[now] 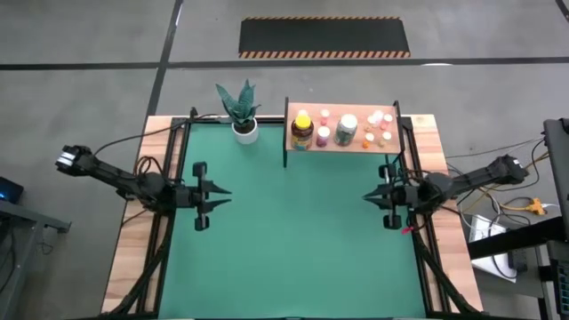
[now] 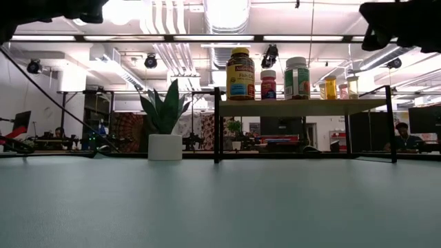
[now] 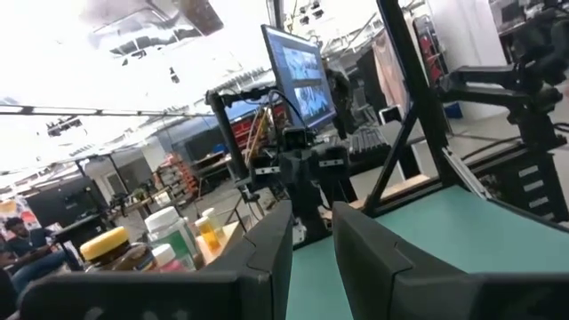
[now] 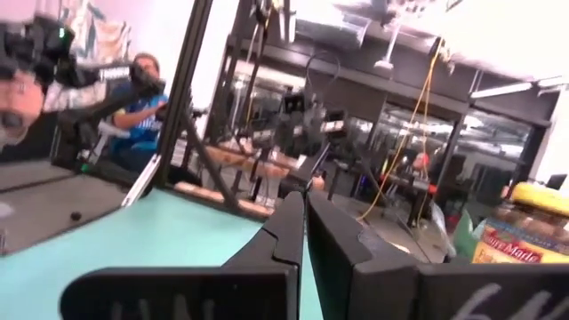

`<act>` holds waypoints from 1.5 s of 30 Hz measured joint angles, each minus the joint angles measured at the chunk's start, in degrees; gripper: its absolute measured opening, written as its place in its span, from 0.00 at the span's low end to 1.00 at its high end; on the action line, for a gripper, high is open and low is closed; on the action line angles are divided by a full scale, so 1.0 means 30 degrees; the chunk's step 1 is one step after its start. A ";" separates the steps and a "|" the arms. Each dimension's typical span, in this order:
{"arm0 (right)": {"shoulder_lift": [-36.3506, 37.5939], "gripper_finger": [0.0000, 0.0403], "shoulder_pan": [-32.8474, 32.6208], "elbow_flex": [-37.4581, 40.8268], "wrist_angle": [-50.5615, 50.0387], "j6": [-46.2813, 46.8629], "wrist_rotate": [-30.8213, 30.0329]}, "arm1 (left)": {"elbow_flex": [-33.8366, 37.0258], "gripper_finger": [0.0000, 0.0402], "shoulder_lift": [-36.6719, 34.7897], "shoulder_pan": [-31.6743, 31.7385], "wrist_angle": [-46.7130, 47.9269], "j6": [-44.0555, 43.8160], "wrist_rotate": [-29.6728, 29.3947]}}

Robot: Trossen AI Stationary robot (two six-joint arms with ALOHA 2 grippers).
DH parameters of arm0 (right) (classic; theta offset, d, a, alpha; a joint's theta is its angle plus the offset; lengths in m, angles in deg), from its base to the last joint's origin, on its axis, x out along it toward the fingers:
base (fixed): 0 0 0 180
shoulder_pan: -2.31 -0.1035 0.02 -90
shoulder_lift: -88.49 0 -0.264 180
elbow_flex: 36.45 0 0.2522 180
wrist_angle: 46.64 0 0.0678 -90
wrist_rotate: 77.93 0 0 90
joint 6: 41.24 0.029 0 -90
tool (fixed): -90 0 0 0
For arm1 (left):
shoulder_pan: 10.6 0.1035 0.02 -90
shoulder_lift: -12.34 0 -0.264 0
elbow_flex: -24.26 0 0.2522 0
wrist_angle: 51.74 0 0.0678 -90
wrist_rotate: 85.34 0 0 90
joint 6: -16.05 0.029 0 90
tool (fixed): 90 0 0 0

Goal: Pick and place medicine bottles onto shelf by color
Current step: Return to Home Position

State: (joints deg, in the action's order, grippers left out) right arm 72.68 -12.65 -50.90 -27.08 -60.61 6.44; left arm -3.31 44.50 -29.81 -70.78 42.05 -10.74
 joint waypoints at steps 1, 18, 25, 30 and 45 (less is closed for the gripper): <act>0.0222 0.02 0.0000 0.0000 -0.0292 -0.0027 0.0045 | 0.0105 0.16 -0.0080 0.0000 0.0001 0.0000 -0.0004; 0.3792 0.02 0.0000 0.0007 -0.1893 -0.1459 0.0050 | 0.3394 0.16 -0.1763 0.0022 -0.1559 -0.0053 -0.0044; 0.5250 0.02 0.0004 0.0022 -0.3133 -0.2383 -0.0144 | 0.4437 0.16 -0.2362 0.0022 -0.1714 -0.0058 -0.0010; 0.5177 0.02 0.0015 0.0022 -0.3181 -0.3358 -0.0639 | 0.4445 0.16 -0.2359 0.0007 -0.1798 -0.0541 -0.0007; 0.3950 0.02 0.0001 0.0000 -0.3681 -0.3540 -0.4681 | 0.4452 0.16 -0.1073 0.0022 -0.1900 -0.0525 0.0029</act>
State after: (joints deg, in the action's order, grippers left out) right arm 84.53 -12.64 -50.90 -38.13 -71.24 -7.61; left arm 10.05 41.28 -29.74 -76.48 40.48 -10.65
